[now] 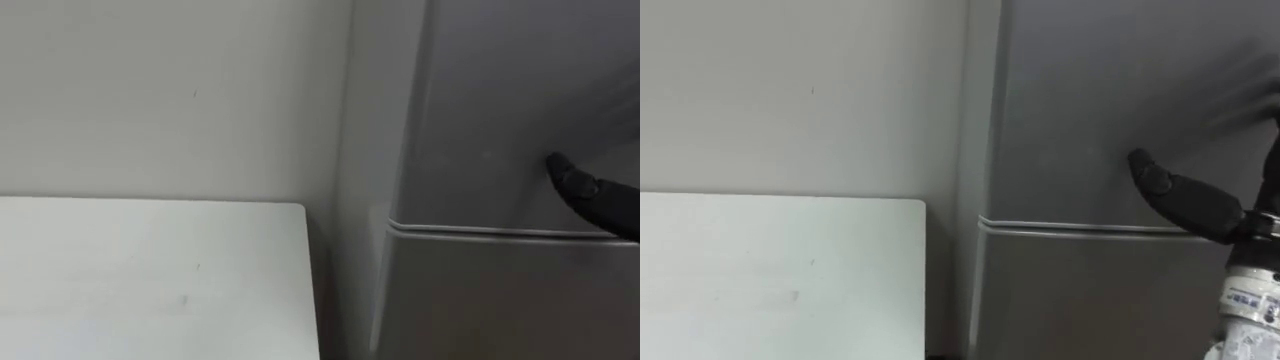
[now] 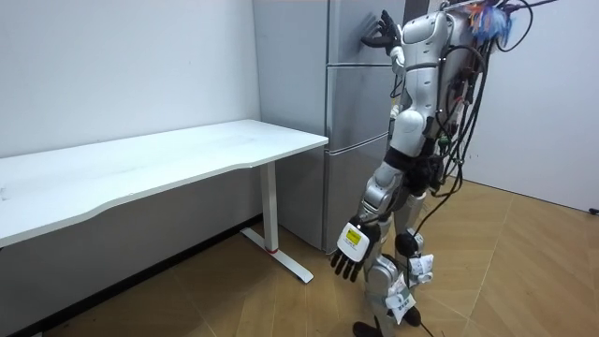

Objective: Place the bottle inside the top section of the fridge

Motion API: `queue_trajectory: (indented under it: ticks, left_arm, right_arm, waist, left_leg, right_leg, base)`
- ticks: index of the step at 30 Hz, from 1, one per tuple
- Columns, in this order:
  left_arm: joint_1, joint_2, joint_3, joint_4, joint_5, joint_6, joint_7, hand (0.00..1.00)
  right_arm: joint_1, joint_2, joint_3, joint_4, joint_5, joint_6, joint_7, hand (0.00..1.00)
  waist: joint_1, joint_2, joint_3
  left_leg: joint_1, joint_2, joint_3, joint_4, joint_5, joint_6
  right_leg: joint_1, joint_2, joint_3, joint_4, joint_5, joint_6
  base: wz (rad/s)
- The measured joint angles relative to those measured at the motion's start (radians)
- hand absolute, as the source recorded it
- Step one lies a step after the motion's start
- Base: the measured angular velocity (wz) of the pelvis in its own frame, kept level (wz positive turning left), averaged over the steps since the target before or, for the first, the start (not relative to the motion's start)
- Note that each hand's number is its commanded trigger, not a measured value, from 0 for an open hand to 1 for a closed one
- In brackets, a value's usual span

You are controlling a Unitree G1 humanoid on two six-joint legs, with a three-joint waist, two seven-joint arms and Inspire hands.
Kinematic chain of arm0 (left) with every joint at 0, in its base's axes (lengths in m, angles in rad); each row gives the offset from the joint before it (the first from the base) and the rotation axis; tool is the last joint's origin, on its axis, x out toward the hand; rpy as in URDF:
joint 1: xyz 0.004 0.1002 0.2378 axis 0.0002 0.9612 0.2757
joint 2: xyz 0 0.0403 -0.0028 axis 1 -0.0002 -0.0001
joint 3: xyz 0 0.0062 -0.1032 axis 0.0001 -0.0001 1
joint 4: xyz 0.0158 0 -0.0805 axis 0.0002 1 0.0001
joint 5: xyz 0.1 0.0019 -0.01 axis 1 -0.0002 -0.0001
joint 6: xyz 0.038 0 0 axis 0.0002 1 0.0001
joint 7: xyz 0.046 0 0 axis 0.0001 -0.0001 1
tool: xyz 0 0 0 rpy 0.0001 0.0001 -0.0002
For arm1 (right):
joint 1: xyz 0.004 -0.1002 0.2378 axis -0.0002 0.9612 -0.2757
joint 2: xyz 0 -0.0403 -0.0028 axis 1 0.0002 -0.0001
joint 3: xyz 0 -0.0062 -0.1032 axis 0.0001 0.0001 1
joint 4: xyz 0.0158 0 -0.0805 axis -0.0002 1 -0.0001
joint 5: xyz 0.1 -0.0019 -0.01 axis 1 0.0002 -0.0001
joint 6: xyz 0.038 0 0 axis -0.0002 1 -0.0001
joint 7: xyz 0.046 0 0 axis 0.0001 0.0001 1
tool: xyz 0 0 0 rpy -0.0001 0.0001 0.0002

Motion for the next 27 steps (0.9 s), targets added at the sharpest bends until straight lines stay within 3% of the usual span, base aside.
queue_trajectory:
  ticks: [5, 9, 13, 18, 27]
  left_arm:
    - [-0.003, 0.002, -0.007, -0.003, 0.000, 0.018, -0.001, 0.00]
    - [0.003, 0.002, -0.006, -0.019, 0.001, 0.036, -0.006, 0.00]
    - [0.007, 0.006, -0.006, -0.033, 0.001, 0.037, -0.023, 0.00]
    - [0.011, 0.022, -0.007, -0.040, 0.001, 0.036, -0.041, 0.00]
    - [0.010, 0.024, -0.007, -0.040, 0.001, 0.034, -0.044, 0.00]
  right_arm:
    - [-0.018, -0.007, 0.003, 0.063, -0.002, 0.004, -0.008, 0.00]
    - [-0.018, -0.012, -0.006, 0.095, -0.033, 0.014, -0.011, 0.00]
    - [-0.017, -0.012, -0.012, 0.092, -0.041, 0.044, -0.008, 0.00]
    - [-0.016, -0.016, -0.010, 0.092, -0.046, 0.051, -0.005, 0.00]
    - [-0.016, -0.028, -0.004, 0.092, -0.044, 0.055, 0.001, 0.00]
  waist:
    - [0.013, -0.002, -0.0022]
    - [0.020, -0.002, -0.0084]
    - [0.019, -0.001, -0.0100]
    - [0.015, -0.003, -0.0124]
    - [0.005, -0.003, -0.0123]
  left_leg:
    - [-0.003, -0.004, 0.001, 0.002, 0.006, 0.010]
    - [-0.004, -0.008, 0.000, 0.002, 0.010, 0.016]
    - [-0.006, -0.010, 0.000, 0.004, 0.011, 0.017]
    - [-0.006, -0.010, -0.001, 0.004, 0.011, 0.018]
    - [-0.007, -0.011, -0.004, 0.004, 0.011, 0.018]
  right_leg:
    - [-0.003, -0.006, 0.002, 0.000, 0.011, 0.008]
    - [-0.003, -0.011, 0.000, 0.001, 0.016, 0.010]
    - [-0.003, -0.013, -0.001, 0.001, 0.019, 0.011]
    - [-0.003, -0.013, -0.002, 0.001, 0.022, 0.006]
    - [-0.001, -0.015, -0.005, 0.001, 0.022, 0.006]
  base:
    - [0.00]
    - [0.00]
    - [0.00]
    - [0.00]
    - [0.00]
